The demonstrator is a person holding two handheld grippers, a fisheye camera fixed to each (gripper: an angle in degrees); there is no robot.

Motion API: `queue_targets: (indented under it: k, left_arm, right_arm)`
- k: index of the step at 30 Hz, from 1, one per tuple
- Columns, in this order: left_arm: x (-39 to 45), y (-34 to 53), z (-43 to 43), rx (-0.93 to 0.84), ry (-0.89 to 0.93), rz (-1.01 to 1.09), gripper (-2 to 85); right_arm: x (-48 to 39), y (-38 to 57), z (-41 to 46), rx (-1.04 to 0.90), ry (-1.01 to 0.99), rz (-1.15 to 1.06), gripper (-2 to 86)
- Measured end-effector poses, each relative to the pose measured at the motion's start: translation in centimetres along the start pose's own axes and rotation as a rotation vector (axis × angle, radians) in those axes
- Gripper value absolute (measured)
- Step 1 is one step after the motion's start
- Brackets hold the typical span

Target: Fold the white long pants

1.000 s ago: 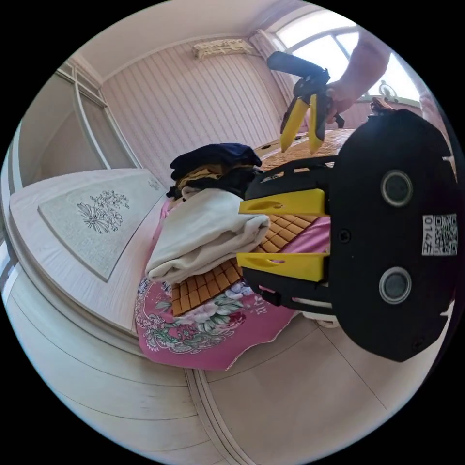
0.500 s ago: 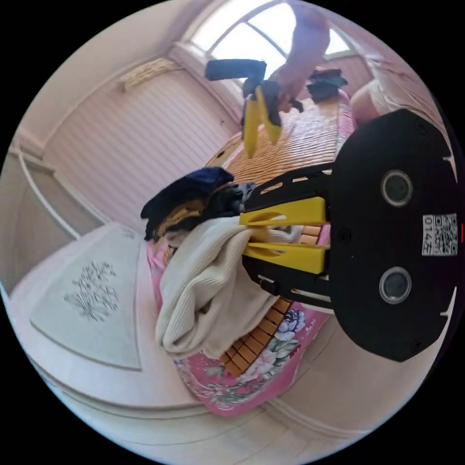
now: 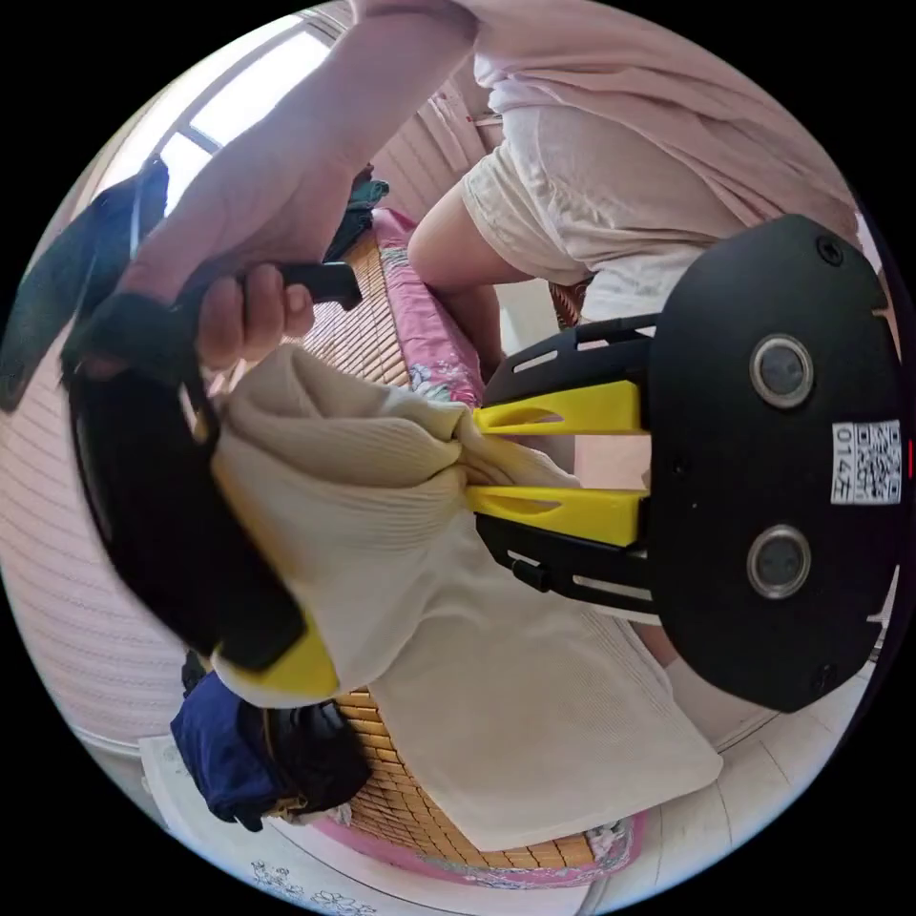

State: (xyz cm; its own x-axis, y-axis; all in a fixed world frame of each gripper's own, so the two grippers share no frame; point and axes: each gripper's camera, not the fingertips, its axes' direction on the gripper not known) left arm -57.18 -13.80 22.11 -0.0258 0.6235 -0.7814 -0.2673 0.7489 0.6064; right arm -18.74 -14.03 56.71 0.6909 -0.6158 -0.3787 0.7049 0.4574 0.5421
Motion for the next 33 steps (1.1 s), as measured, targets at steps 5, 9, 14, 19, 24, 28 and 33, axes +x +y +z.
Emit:
queue_targets:
  k: [5,9,14,19,24,28,33]
  left_arm:
    - [-2.7,0.7,-3.2,0.088,0.172,-0.117,8.5]
    - [-9.4,6.1,-8.2,0.261,0.091,-0.414,9.0]
    - [-18.9,17.1,-11.0,0.442,-0.227,-0.983,13.5]
    - [-22.4,16.2,-6.2,0.313,-0.079,-1.072,13.9]
    - [-21.2,12.6,-5.6,0.227,-0.117,-1.068,6.8]
    - [-13.6,9.2,-11.0,0.425,-0.154,-0.788,4.3]
    - [-3.3,1.2,-9.4,0.351,-0.055,-0.375,4.2]
  right_arm:
    - [5.2,5.3,-1.1,-0.134,0.176,0.157,16.1]
    - [7.1,9.4,-0.9,-0.182,0.158,0.251,14.1]
    - [7.1,12.2,-0.1,-0.115,0.0,0.325,15.0]
    - [6.3,11.4,0.3,-0.074,-0.121,0.285,16.0]
    - [6.4,10.0,-0.2,-0.061,-0.212,0.253,16.1]
    - [5.7,7.9,-1.7,-0.008,-0.258,0.191,16.5]
    - [4.6,4.5,-2.5,0.075,-0.449,0.156,20.4]
